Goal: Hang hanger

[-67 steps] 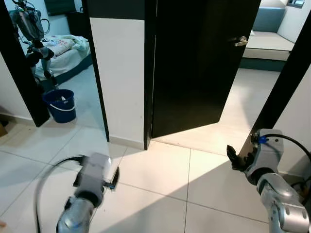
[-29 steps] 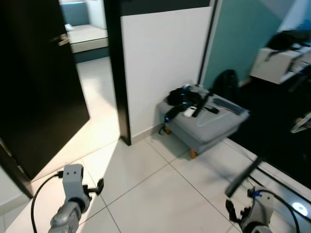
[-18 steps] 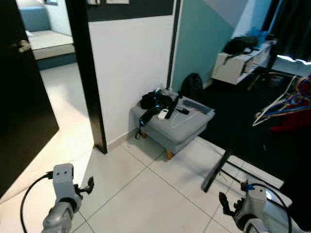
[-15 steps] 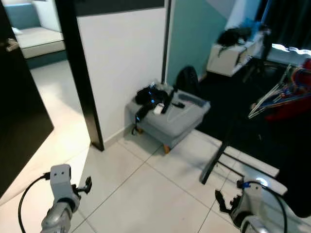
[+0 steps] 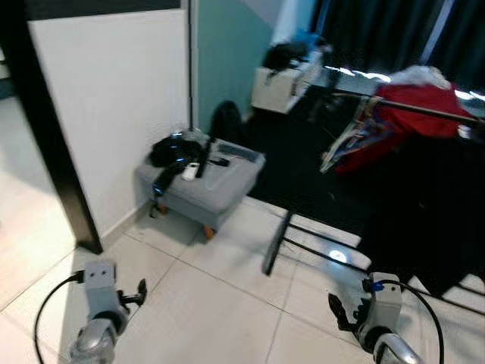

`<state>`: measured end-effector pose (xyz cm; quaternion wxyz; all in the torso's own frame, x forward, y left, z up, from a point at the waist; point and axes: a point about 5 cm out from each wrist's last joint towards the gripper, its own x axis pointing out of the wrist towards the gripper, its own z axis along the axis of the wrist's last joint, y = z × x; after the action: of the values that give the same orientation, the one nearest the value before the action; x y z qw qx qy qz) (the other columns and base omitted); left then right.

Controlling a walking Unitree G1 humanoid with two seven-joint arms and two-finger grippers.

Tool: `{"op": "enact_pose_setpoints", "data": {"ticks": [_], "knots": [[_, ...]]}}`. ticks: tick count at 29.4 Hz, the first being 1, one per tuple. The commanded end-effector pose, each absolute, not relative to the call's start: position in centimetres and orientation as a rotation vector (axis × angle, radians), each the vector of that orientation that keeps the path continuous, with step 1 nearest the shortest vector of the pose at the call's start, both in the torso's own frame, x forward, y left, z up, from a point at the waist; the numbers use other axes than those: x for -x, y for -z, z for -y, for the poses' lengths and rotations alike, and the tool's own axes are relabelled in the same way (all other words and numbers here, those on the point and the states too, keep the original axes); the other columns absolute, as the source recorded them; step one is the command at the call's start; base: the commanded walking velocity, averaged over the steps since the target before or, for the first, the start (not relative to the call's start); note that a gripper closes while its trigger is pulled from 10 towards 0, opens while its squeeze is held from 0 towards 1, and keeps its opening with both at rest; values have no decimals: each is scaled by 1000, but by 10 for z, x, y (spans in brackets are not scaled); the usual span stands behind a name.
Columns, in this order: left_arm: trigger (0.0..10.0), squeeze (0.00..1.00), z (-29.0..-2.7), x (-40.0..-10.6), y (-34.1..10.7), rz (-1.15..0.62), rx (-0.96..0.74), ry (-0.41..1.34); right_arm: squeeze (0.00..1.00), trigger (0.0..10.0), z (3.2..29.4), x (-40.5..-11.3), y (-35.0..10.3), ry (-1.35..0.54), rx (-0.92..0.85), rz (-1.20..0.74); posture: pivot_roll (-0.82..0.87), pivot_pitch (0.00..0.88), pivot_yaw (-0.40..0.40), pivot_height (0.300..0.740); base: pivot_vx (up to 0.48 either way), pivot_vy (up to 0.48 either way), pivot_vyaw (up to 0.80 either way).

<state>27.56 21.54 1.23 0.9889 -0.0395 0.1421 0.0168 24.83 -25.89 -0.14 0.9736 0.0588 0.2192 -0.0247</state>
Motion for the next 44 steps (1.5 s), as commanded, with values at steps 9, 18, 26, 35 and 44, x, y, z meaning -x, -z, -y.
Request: {"op": "enact_pose_setpoints", "data": {"ticks": [9, 18, 26, 35, 44], "knots": [[10000, 0, -199, -279, -10, -297, 69, 43, 0, 10000, 266, -247, 1, 58, -108, -443, -41, 0, -57, 740, 0, 0, -800], [10000, 0, -194, -280, -12, -289, 65, 85, 0, 10000, 266, -248, 2, 65, -120, -441, -41, 0, -53, 740, 0, 0, -800], [10000, 0, -192, -280, -12, -278, 73, 116, 0, 10000, 267, -248, 2, 68, -134, -430, -45, 0, -50, 740, 159, 0, -691], [10000, 0, -190, -281, -15, -267, 65, 146, 0, 10000, 267, -249, 2, 74, -123, -440, -54, 0, -47, 740, 480, 0, -178], [10000, 0, -191, -281, -14, -266, 70, 154, 0, 10000, 267, -250, 3, 75, -125, -438, -58, 0, -42, 740, 480, 0, -800]]}}
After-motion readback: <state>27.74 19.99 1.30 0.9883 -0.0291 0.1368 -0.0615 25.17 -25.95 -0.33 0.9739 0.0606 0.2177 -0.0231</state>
